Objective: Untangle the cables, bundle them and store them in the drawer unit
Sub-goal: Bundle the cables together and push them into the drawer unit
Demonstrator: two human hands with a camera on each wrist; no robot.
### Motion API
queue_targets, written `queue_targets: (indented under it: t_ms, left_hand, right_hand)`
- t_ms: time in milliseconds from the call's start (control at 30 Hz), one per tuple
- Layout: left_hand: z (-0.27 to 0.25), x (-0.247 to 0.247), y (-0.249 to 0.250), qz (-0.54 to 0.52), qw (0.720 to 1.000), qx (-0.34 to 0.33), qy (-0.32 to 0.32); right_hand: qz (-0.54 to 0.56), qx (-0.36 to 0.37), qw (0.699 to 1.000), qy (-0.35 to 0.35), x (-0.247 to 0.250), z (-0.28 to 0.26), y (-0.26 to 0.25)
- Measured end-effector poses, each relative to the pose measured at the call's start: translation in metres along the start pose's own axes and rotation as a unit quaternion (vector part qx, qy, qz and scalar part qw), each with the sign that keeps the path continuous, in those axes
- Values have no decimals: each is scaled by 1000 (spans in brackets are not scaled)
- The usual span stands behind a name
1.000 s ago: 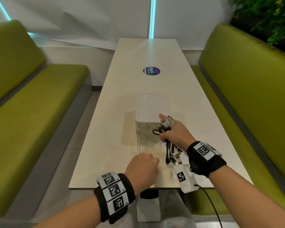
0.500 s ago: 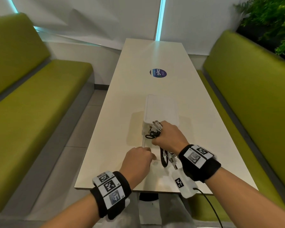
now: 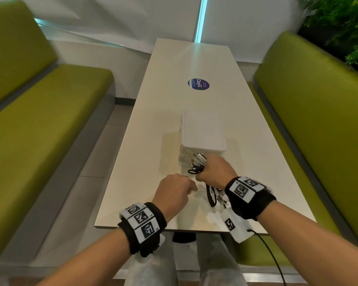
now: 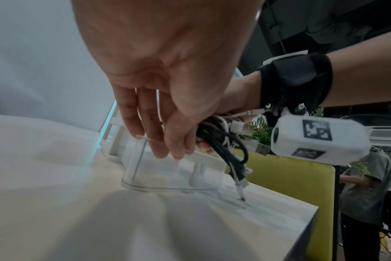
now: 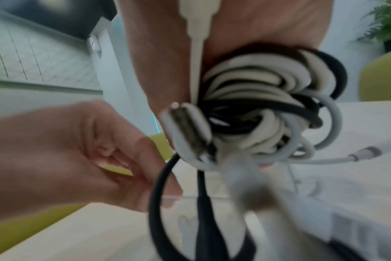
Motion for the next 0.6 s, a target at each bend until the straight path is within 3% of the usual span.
queue_targets:
  t_ms: [133, 300, 467, 600]
  left_hand:
    - [4, 4, 0, -47, 999, -2, -9]
    - [1, 7, 8, -90, 996, -8, 0]
    - [2, 4, 6, -79, 997, 11, 7]
    - [-1, 0, 10, -22, 999, -21, 20]
  right_hand:
    - [1, -49, 999, -3, 1, 7, 13]
    - [-28, -41, 998, -40, -10, 13, 14]
    - [-23, -40, 998, -50, -15, 13, 14]
    - [4, -18, 997, -68, -14, 8, 7]
Point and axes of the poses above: each hand's wrist, its own z-axis towards the middle knuckle, its own x-axis out of the back of the hand, y = z × x, the point moved 10 cm from there along z, towards the middle knuckle, and after that the axes turned 12 degrees about x, right-handed, at the moved point
